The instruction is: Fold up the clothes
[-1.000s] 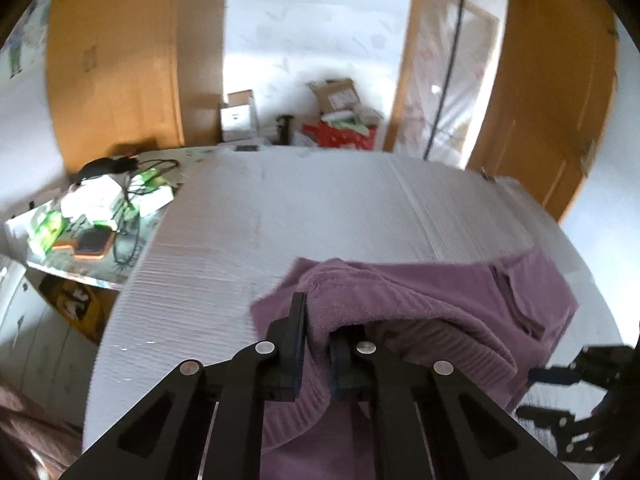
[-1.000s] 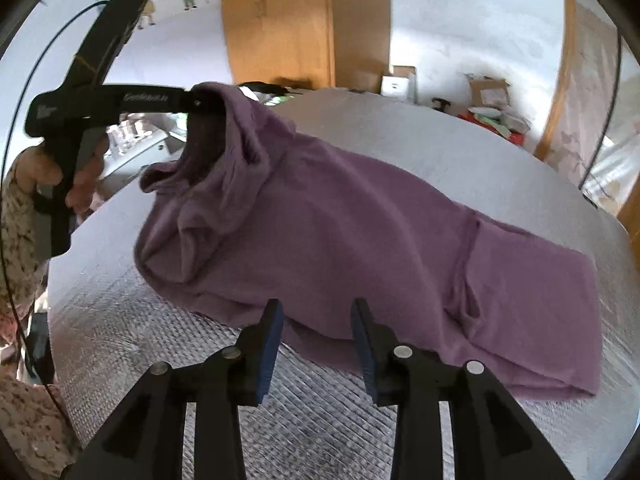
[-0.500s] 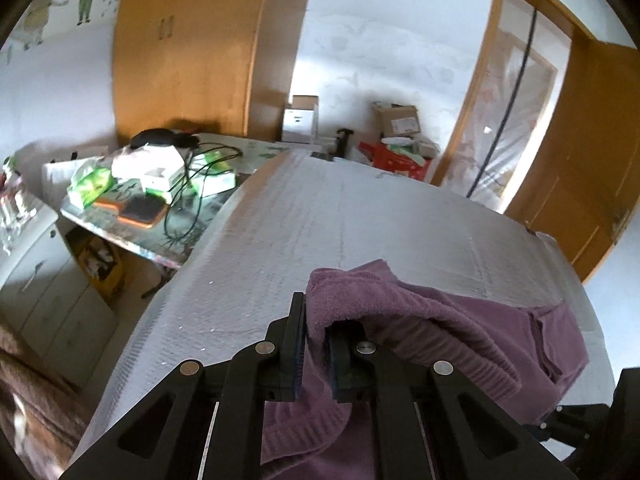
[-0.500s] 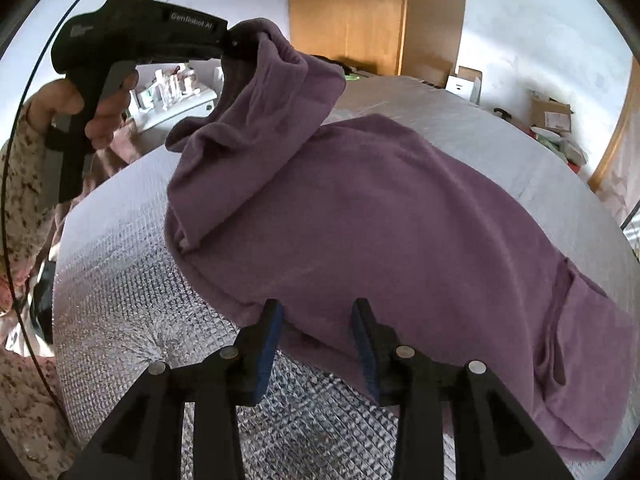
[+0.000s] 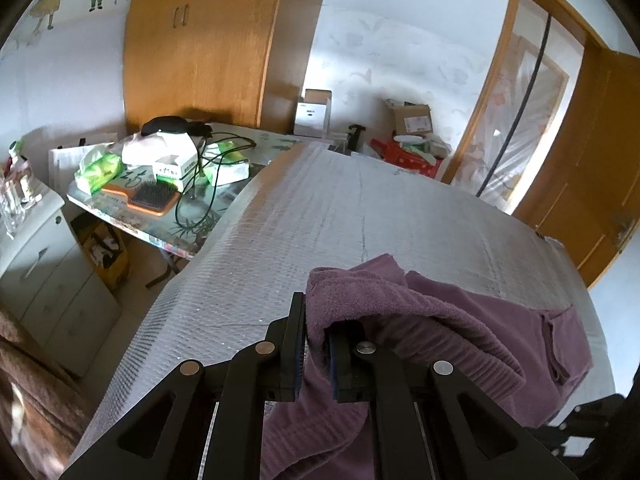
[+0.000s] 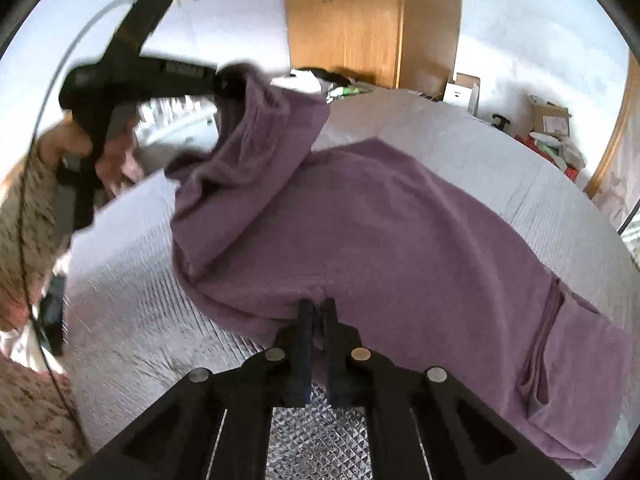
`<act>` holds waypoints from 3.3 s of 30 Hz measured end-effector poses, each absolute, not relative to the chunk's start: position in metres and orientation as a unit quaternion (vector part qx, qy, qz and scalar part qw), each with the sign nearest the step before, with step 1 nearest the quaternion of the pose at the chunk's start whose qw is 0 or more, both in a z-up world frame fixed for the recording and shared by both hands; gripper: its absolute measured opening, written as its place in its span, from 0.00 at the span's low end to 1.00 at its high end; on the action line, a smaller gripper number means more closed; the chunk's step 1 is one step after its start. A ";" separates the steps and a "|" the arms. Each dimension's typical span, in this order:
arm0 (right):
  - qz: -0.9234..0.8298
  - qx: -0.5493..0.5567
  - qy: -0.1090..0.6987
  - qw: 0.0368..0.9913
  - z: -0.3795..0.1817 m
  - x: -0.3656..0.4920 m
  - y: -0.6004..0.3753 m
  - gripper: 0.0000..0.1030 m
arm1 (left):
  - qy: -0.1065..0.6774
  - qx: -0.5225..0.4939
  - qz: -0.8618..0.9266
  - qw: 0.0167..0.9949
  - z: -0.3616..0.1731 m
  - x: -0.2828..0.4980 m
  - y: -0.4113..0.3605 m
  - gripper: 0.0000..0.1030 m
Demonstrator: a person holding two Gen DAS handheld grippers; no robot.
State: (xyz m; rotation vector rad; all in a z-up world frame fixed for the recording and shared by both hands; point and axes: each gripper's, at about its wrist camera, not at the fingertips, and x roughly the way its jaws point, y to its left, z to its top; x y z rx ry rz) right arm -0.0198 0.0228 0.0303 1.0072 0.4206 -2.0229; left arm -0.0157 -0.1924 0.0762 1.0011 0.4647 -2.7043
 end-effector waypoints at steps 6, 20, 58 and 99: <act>-0.816 0.384 0.126 0.412 0.060 -0.037 0.040 0.04 | 0.164 0.341 -0.918 0.122 0.074 -0.014 -0.202 0.09; -0.878 0.334 0.102 0.328 0.093 -0.124 0.037 0.03 | 0.207 0.352 -0.904 0.127 0.068 -0.024 -0.215 0.09; -0.904 0.355 0.116 0.207 0.151 -0.170 0.031 0.06 | 0.231 0.413 -0.877 0.085 0.116 -0.017 -0.250 0.13; -0.825 0.443 0.161 0.312 0.017 -0.130 0.062 0.24 | 0.288 0.516 -0.805 -0.043 0.019 -0.031 -0.177 0.28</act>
